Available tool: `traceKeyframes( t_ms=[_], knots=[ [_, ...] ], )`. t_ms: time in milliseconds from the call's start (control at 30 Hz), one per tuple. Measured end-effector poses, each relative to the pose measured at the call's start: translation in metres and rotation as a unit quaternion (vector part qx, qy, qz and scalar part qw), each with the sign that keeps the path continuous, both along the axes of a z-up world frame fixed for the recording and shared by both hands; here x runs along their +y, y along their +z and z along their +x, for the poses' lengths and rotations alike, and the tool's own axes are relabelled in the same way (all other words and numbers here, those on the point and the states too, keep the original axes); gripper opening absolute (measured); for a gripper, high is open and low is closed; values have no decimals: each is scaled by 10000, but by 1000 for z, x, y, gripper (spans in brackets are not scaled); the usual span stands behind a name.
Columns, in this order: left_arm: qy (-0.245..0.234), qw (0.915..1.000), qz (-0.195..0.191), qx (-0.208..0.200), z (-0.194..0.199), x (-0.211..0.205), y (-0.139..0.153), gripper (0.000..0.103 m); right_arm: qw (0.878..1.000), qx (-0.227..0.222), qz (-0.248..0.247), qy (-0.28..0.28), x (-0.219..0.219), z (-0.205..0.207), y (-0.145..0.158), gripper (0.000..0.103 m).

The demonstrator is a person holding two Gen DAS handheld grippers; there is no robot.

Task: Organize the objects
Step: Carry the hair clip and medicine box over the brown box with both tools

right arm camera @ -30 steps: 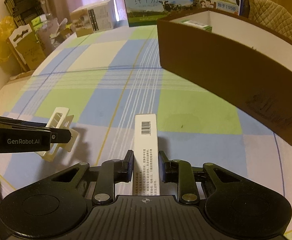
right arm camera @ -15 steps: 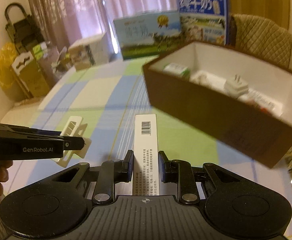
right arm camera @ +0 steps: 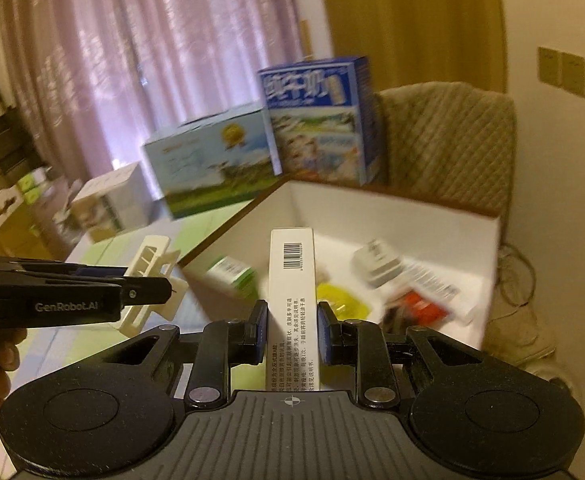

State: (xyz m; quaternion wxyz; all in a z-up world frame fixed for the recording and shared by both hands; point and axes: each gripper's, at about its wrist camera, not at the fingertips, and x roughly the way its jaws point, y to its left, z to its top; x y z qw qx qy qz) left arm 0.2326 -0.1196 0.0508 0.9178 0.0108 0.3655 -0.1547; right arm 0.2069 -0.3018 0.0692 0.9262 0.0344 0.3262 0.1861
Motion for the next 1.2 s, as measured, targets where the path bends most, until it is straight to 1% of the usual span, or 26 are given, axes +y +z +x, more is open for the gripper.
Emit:
traceKeyframes(
  t_ms=[100, 300, 500, 633, 733, 867, 1100, 1200],
  knots=[
    [-166, 9998, -55, 7, 18, -20, 3, 38, 9998, -28, -19, -171, -16, 15, 4, 22],
    [-320, 9994, 94, 102, 50, -52, -5, 38, 9990, 38, -167, -414, -37, 46, 2, 22],
    [-371, 9986, 262, 275, 81, -77, -21, 38, 9971, 212, -438, -583, -43, 80, -18, 22],
    [-392, 9977, 370, 418, 96, -89, -34, 38, 9947, 376, -695, -656, -43, 102, -37, 22],
    [-378, 9970, 433, 513, 104, -92, -43, 38, 9921, 535, -897, -691, -43, 112, -53, 22],
    [-357, 9961, 489, 642, 111, -93, -53, 38, 9896, 629, -1095, -682, -43, 119, -68, 22],
    [-365, 9953, 551, 710, 115, -95, -63, 38, 9876, 646, -1280, -646, -41, 124, -77, 22],
    [-376, 9952, 542, 727, 115, -96, -65, 38, 9886, 702, -1200, -581, -42, 126, -79, 22]
  ],
)
